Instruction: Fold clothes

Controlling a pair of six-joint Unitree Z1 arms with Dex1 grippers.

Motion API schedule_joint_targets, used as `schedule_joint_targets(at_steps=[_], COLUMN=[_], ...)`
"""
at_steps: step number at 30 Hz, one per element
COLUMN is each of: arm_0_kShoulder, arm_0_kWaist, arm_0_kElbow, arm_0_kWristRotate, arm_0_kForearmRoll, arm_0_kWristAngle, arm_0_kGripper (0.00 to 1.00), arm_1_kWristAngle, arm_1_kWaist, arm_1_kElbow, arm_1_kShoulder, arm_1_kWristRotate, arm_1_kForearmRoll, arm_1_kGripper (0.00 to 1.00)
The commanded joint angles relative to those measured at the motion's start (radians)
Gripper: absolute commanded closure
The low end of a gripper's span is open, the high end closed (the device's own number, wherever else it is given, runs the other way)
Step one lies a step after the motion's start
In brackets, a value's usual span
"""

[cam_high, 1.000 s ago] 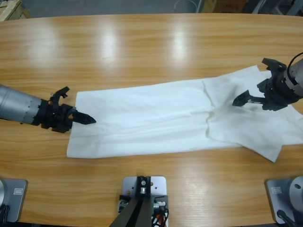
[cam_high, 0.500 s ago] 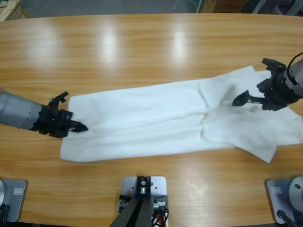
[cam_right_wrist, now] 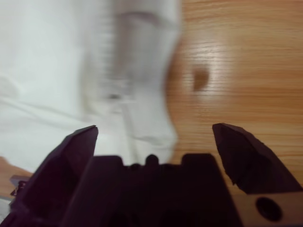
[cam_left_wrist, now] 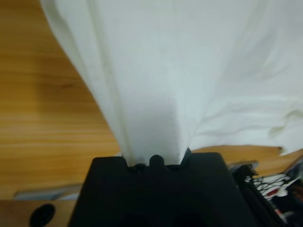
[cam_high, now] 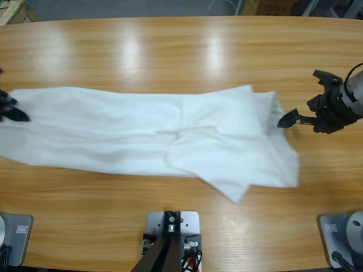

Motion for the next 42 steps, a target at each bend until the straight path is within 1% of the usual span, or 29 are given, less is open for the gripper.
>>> schedule_joint_targets(at_steps=[1,4,10,11,15,16,19,21,25,29,32,35,38,42], arm_0_kShoulder=[-0.012,-0.039,-0.079,-0.095,-0.134,-0.138,-0.148,-0.143,-0.077,0.022,0.081,0.143,0.208,0.307], arm_0_kWaist=[0.237,0.257,0.255,0.230,0.011,-0.030,-0.100,-0.163,-0.347,-0.506,-0.577,-0.622,-0.670,-0.729], arm_0_kElbow=[-0.121,-0.125,-0.209,-0.242,-0.368,-0.391,-0.473,-0.537,-0.686,-0.824,-0.848,-0.893,-0.982,-1.148], arm_0_kWristRotate=[0.152,0.179,0.191,0.188,0.110,0.088,0.042,0.010,-0.084,-0.125,-0.140,-0.148,-0.165,-0.179], arm_0_kForearmRoll=[0.219,0.260,0.362,0.390,0.465,0.479,0.515,0.526,0.532,0.531,0.529,0.527,0.527,0.527], arm_0_kWristAngle=[0.070,0.099,0.130,0.128,0.124,0.124,0.120,0.099,0.013,-0.051,-0.056,-0.058,-0.057,-0.067], arm_0_kGripper=[1.000,1.000,1.000,1.000,1.000,1.000,1.000,1.000,1.000,1.000,1.000,1.000,1.000,1.000], arm_1_kWristAngle=[0.015,0.017,0.018,0.018,0.018,0.018,0.018,0.018,0.014,0.011,0.013,0.015,0.012,0.014], arm_1_kWaist=[0.011,0.011,0.011,0.011,0.011,0.011,0.011,0.011,0.011,0.011,0.011,0.011,0.011,0.011], arm_1_kElbow=[0.022,0.025,0.025,0.025,0.025,0.025,0.030,0.031,0.028,0.021,0.021,0.028,0.036,0.039], arm_1_kShoulder=[-0.038,-0.034,-0.027,-0.027,-0.030,-0.033,-0.041,-0.049,-0.051,-0.054,-0.057,-0.062,-0.070,-0.070], arm_1_kWristRotate=[0.010,0.010,0.010,0.010,0.011,0.012,0.014,0.016,0.015,0.009,0.009,0.009,0.009,0.009], arm_1_kForearmRoll=[0.007,0.002,-0.007,-0.007,-0.007,-0.007,-0.007,-0.007,-0.008,-0.008,-0.008,-0.007,-0.007,-0.007], arm_1_kGripper=[0.018,0.017,0.018,0.018,0.018,0.018,0.017,0.015,0.013,0.013,0.013,0.013,0.013,0.013])
